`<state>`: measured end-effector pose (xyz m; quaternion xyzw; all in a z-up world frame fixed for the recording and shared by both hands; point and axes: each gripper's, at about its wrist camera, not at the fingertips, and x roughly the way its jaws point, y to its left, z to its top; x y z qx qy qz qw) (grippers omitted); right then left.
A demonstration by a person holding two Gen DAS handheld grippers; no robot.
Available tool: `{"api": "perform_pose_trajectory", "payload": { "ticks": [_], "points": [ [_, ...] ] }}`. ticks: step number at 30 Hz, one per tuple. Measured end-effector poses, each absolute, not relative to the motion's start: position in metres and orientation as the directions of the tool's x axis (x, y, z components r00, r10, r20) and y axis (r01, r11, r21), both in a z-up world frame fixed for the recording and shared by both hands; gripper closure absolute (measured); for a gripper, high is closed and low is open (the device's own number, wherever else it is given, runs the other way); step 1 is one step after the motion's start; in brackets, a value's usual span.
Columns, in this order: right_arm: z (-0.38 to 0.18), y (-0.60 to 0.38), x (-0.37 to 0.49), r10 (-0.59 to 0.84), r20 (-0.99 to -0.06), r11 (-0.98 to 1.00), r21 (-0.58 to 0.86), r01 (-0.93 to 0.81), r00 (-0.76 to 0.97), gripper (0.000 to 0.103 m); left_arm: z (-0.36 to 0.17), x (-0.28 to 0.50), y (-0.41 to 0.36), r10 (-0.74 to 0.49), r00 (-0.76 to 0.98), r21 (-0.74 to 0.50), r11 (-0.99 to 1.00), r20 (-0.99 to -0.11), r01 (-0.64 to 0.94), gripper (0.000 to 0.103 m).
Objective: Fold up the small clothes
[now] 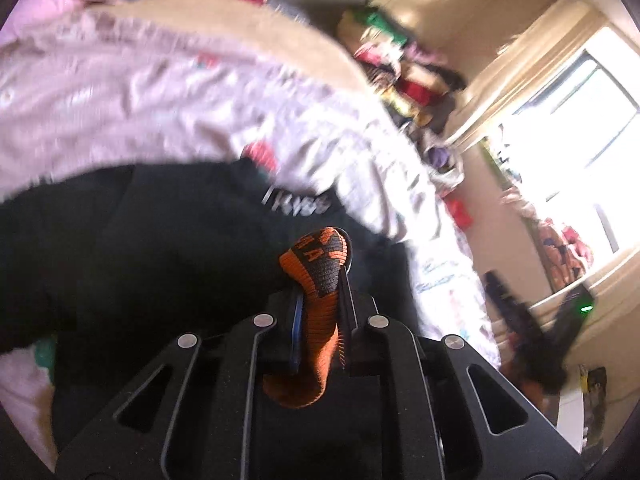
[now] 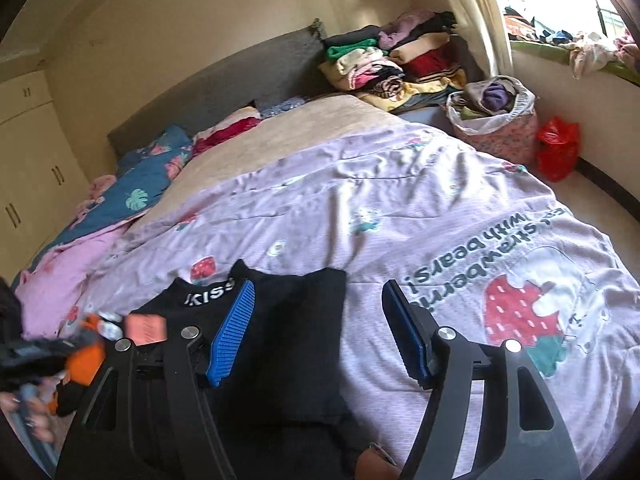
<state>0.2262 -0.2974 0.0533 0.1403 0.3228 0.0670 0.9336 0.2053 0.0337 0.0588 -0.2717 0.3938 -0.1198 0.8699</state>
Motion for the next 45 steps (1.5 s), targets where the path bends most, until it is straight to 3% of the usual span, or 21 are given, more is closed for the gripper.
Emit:
{"api": "perform_pose_trajectory", "payload": {
  "ticks": [5, 22, 36, 45],
  "points": [
    [0.05, -0.293, 0.229, 0.216, -0.596, 0.955, 0.293, -0.041, 0.773, 0.038, 0.081, 0.189, 0.043, -0.414, 0.705, -0.565, 0.825, -0.575, 0.023, 0.096],
    [0.022, -0.218, 0.241, 0.264, -0.696, 0.965, 0.191, -0.182, 0.668, 0.038, 0.01, 0.199, 0.076, -0.273, 0.631, -0.474, 0.864, -0.727, -0.172, 0.095],
    [-0.006, -0.166, 0.24, 0.288, -0.763, 0.947, 0.14, -0.288, 0.579, 0.038, 0.013, 0.187, 0.076, -0.159, 0.654, -0.356, 0.917, -0.739, -0.179, 0.092],
    [-0.026, -0.175, 0.242, 0.235, -0.814, 0.963, 0.122, -0.239, 0.531, 0.034, -0.034, 0.194, 0.057, -0.135, 0.54, -0.268, 0.947, -0.831, -0.175, 0.085]
  ]
}}
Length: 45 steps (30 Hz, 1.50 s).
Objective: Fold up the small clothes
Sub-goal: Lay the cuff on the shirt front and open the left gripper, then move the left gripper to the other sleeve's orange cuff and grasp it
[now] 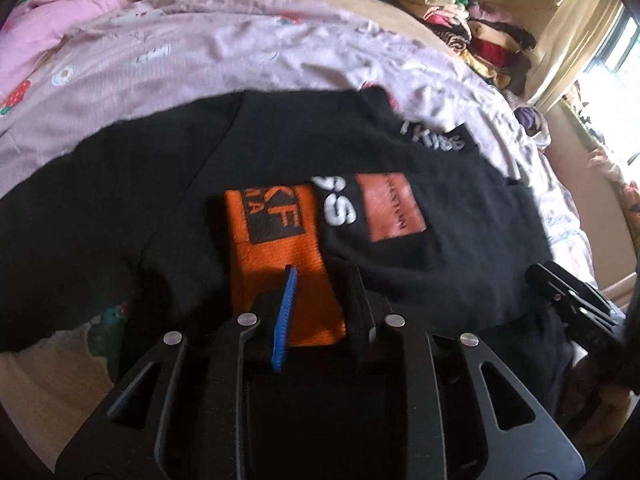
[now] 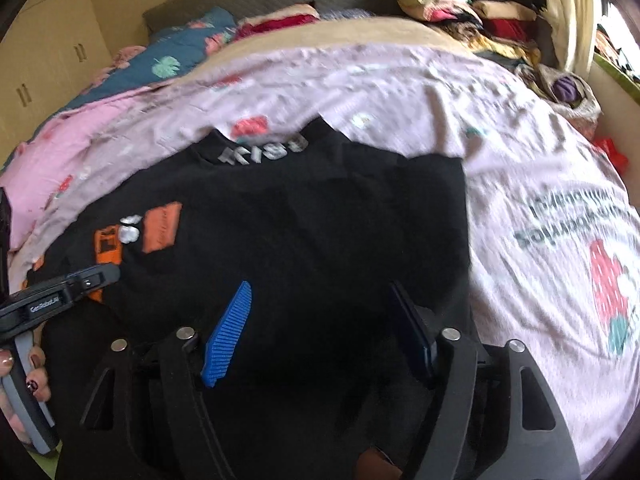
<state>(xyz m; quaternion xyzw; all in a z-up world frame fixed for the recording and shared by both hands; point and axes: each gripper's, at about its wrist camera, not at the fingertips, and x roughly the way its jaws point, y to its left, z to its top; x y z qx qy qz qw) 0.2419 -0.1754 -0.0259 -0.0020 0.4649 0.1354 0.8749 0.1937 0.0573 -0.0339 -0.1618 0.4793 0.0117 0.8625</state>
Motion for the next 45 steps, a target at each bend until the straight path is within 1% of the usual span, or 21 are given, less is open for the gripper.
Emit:
{"api": "perform_pose_trajectory", "payload": {
  "ticks": [3, 6, 7, 8, 9, 10, 11, 13, 14, 15, 16, 17, 18, 19, 23, 34, 45],
  "points": [
    [-0.04, -0.181, 0.243, 0.197, -0.841, 0.972, 0.102, -0.211, 0.503, 0.034, -0.037, 0.191, 0.057, -0.127, 0.549, -0.255, 0.953, -0.826, -0.164, 0.085],
    [-0.045, -0.186, 0.242, 0.194, -0.84, 0.975, 0.11, -0.192, 0.507, 0.034, -0.036, 0.188, 0.055, -0.121, 0.559, -0.247, 0.957, -0.82, -0.156, 0.084],
    [-0.045, -0.186, 0.241, 0.194, -0.839, 0.975, 0.108, -0.193, 0.508, 0.033, -0.035, 0.187, 0.055, -0.122, 0.562, -0.25, 0.956, -0.818, -0.156, 0.083],
    [-0.043, -0.185, 0.239, 0.196, -0.837, 0.974, 0.107, -0.198, 0.512, 0.031, -0.032, 0.183, 0.055, -0.129, 0.567, -0.26, 0.953, -0.813, -0.155, 0.081],
    [-0.041, -0.186, 0.237, 0.206, -0.831, 0.972, 0.115, -0.204, 0.517, 0.029, -0.029, 0.18, 0.054, -0.136, 0.574, -0.268, 0.951, -0.807, -0.151, 0.073],
    [-0.037, -0.187, 0.235, 0.223, -0.821, 0.97, 0.131, -0.207, 0.526, 0.024, -0.026, 0.178, 0.053, -0.138, 0.582, -0.271, 0.951, -0.802, -0.148, 0.066],
    [-0.034, -0.187, 0.234, 0.23, -0.816, 0.969, 0.139, -0.207, 0.531, 0.02, -0.021, 0.173, 0.053, -0.13, 0.592, -0.262, 0.954, -0.795, -0.143, 0.064],
    [-0.029, -0.186, 0.23, 0.237, -0.805, 0.968, 0.144, -0.208, 0.545, 0.015, -0.016, 0.17, 0.051, -0.117, 0.599, -0.25, 0.958, -0.792, -0.143, 0.062],
    [-0.025, -0.185, 0.227, 0.237, -0.796, 0.968, 0.143, -0.208, 0.556, 0.011, -0.015, 0.168, 0.052, -0.117, 0.601, -0.252, 0.957, -0.791, -0.146, 0.059],
    [-0.021, -0.184, 0.225, 0.244, -0.787, 0.966, 0.147, -0.212, 0.567, 0.009, -0.013, 0.164, 0.054, -0.119, 0.604, -0.26, 0.954, -0.788, -0.15, 0.049],
    [-0.019, -0.183, 0.224, 0.248, -0.782, 0.965, 0.149, -0.215, 0.571, 0.007, -0.011, 0.162, 0.055, -0.115, 0.607, -0.258, 0.954, -0.787, -0.153, 0.043],
    [-0.016, -0.181, 0.222, 0.249, -0.776, 0.965, 0.149, -0.216, 0.579, 0.006, -0.009, 0.159, 0.056, -0.107, 0.61, -0.252, 0.955, -0.785, -0.157, 0.041],
    [-0.013, -0.18, 0.221, 0.248, -0.771, 0.965, 0.145, -0.217, 0.586, 0.005, -0.008, 0.158, 0.057, -0.101, 0.612, -0.249, 0.955, -0.784, -0.161, 0.036],
    [-0.01, -0.179, 0.219, 0.243, -0.766, 0.967, 0.139, -0.216, 0.595, 0.004, -0.006, 0.156, 0.058, -0.095, 0.614, -0.247, 0.954, -0.784, -0.168, 0.028],
    [-0.001, -0.174, 0.213, 0.231, -0.744, 0.969, 0.119, -0.216, 0.627, 0.004, -0.002, 0.146, 0.068, -0.096, 0.619, -0.268, 0.944, -0.779, -0.191, 0.01],
    [0.013, -0.143, 0.19, 0.271, -0.71, 0.953, 0.104, -0.284, 0.65, 0.004, 0.008, 0.121, 0.089, -0.077, 0.64, -0.286, 0.93, -0.764, -0.23, 0.009],
    [0.028, -0.086, 0.168, 0.326, -0.686, 0.919, 0.069, -0.388, 0.65, 0.004, 0.007, 0.088, 0.132, -0.031, 0.662, -0.324, 0.889, -0.749, -0.325, 0.009]
  ]
}}
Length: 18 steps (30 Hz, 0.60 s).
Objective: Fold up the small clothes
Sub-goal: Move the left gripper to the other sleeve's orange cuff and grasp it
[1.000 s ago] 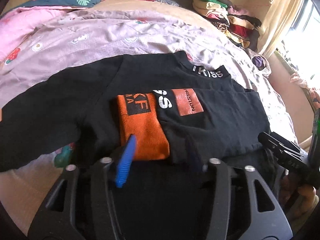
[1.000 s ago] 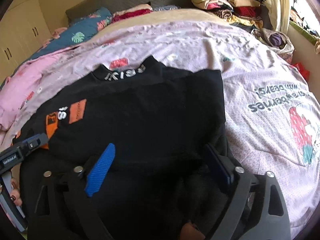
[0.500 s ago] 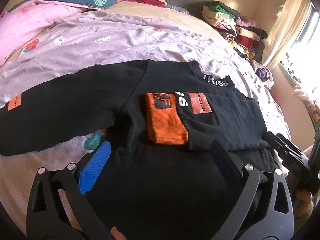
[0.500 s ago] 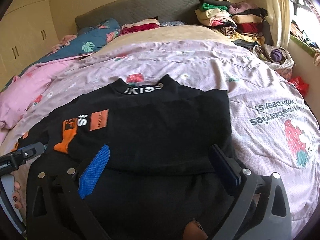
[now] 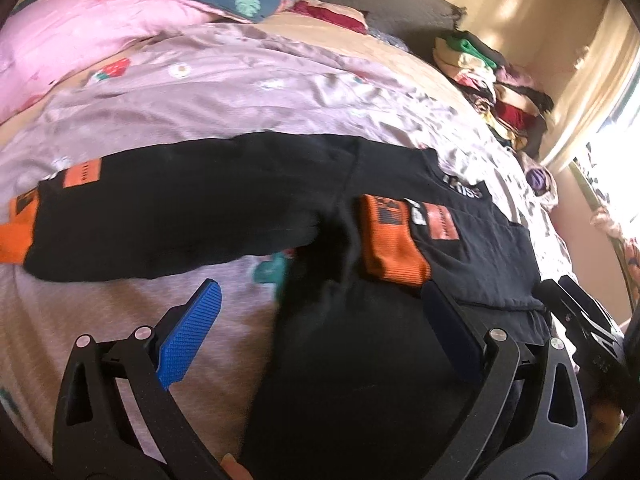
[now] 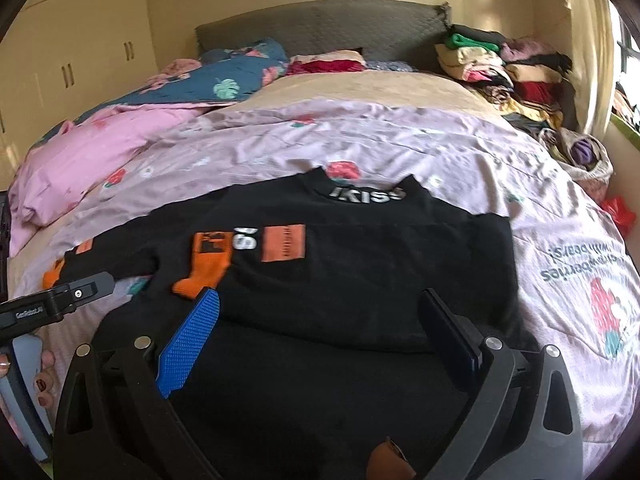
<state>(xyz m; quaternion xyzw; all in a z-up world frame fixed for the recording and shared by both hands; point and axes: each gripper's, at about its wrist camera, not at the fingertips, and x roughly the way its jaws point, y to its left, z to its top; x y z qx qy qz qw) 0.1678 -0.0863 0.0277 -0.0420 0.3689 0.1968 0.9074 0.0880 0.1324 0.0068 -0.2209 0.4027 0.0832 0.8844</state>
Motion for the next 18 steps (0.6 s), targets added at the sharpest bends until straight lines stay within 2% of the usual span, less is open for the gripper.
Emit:
{"api": "perform_pose_trajectory", "payload": {
  "ticks": [18],
  "points": [
    [0.029, 0.005, 0.149, 0.388, -0.699, 0.85, 0.018, -0.527, 0.601, 0.004, -0.003, 0.044, 0.216, 0.09, 0.677, -0.392, 0.757, -0.73, -0.523, 0.009]
  ]
}}
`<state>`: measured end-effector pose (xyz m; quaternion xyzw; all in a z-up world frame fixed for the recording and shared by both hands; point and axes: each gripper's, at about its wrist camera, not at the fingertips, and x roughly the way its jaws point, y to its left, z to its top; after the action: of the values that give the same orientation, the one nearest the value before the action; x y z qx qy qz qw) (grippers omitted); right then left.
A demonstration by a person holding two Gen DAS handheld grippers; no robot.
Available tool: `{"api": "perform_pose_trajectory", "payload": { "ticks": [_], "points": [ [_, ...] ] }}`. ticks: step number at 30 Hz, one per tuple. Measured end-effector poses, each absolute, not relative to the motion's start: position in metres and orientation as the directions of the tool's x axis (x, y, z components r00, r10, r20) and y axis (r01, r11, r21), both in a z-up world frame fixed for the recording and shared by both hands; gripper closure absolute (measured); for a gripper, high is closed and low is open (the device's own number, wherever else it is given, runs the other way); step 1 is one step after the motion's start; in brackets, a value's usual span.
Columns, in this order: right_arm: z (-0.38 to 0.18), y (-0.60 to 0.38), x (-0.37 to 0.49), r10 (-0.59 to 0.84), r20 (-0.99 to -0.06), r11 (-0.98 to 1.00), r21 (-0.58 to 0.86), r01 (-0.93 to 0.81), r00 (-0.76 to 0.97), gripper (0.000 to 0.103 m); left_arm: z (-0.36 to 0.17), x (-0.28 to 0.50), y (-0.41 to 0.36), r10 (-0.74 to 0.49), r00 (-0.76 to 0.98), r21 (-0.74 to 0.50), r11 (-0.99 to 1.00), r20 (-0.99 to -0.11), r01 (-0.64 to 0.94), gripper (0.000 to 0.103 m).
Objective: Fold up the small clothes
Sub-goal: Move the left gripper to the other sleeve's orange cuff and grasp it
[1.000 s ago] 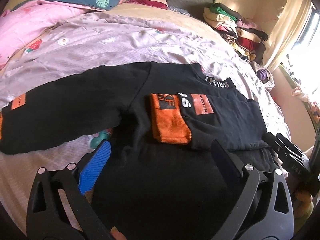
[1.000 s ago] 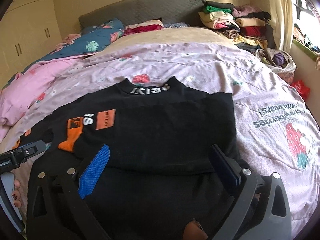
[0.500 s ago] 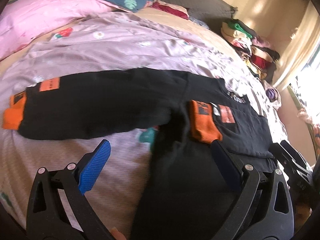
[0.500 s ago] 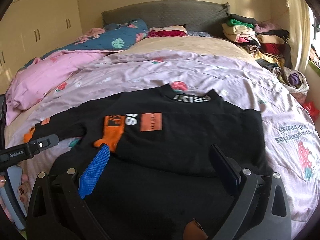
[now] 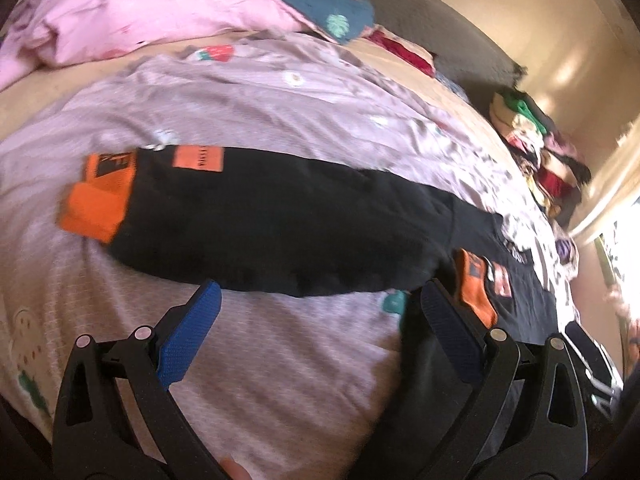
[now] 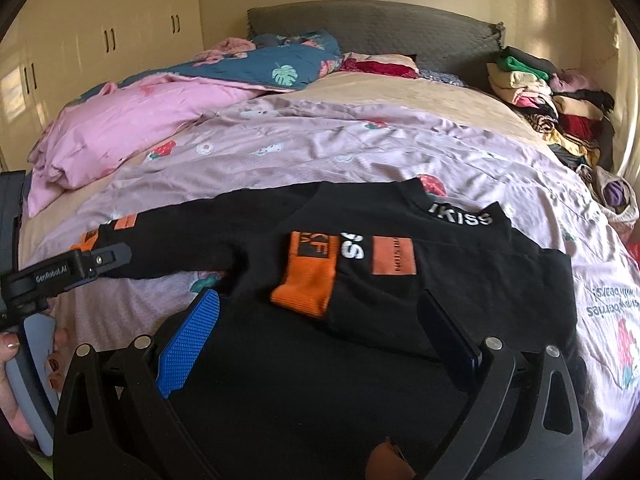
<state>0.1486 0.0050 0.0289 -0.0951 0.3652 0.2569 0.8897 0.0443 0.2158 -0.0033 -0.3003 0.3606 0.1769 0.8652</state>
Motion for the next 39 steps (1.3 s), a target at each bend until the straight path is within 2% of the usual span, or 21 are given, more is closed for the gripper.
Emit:
{"api": "perform_pose_trajectory", "payload": {
  "ticks": [16, 29, 30, 31, 32, 34, 35, 36, 39],
  "points": [
    [0.029, 0.05, 0.144, 0.422, -0.713, 0.805, 0.01, -0.594, 0.56, 0.004, -0.023, 0.026, 0.263, 0.138, 0.629, -0.407, 0.654, -0.765, -0.638, 0.009],
    [0.01, 0.079, 0.142, 0.434, -0.738, 0.772, 0.009, -0.636, 0.516, 0.004, -0.039, 0.03, 0.296, 0.204, 0.598, -0.367, 0.625, -0.775, -0.689, 0.011],
    [0.009, 0.079, 0.143, 0.434, -0.74, 0.772, 0.011, -0.635, 0.515, 0.004, -0.039, 0.031, 0.298, 0.212, 0.596, -0.364, 0.621, -0.774, -0.694, 0.018],
    [0.007, 0.079, 0.144, 0.433, -0.741, 0.773, 0.013, -0.634, 0.513, 0.004, -0.039, 0.032, 0.301, 0.224, 0.594, -0.36, 0.616, -0.773, -0.701, 0.031],
    [0.006, 0.078, 0.145, 0.433, -0.741, 0.774, 0.015, -0.633, 0.512, 0.004, -0.038, 0.032, 0.306, 0.235, 0.597, -0.365, 0.605, -0.767, -0.707, 0.039],
    [0.003, 0.077, 0.146, 0.431, -0.745, 0.778, 0.021, -0.628, 0.509, 0.004, -0.039, 0.031, 0.312, 0.248, 0.601, -0.375, 0.587, -0.76, -0.717, 0.067],
    [0.002, 0.075, 0.147, 0.431, -0.746, 0.779, 0.023, -0.626, 0.509, 0.004, -0.04, 0.028, 0.316, 0.262, 0.602, -0.378, 0.577, -0.754, -0.724, 0.075],
    [0.001, 0.074, 0.147, 0.429, -0.746, 0.781, 0.024, -0.624, 0.509, 0.004, -0.039, 0.026, 0.318, 0.266, 0.609, -0.386, 0.571, -0.747, -0.724, 0.091],
    [-0.001, 0.068, 0.148, 0.429, -0.745, 0.789, 0.034, -0.613, 0.51, 0.004, -0.031, 0.019, 0.319, 0.257, 0.659, -0.435, 0.577, -0.707, -0.692, 0.093]
  ]
}}
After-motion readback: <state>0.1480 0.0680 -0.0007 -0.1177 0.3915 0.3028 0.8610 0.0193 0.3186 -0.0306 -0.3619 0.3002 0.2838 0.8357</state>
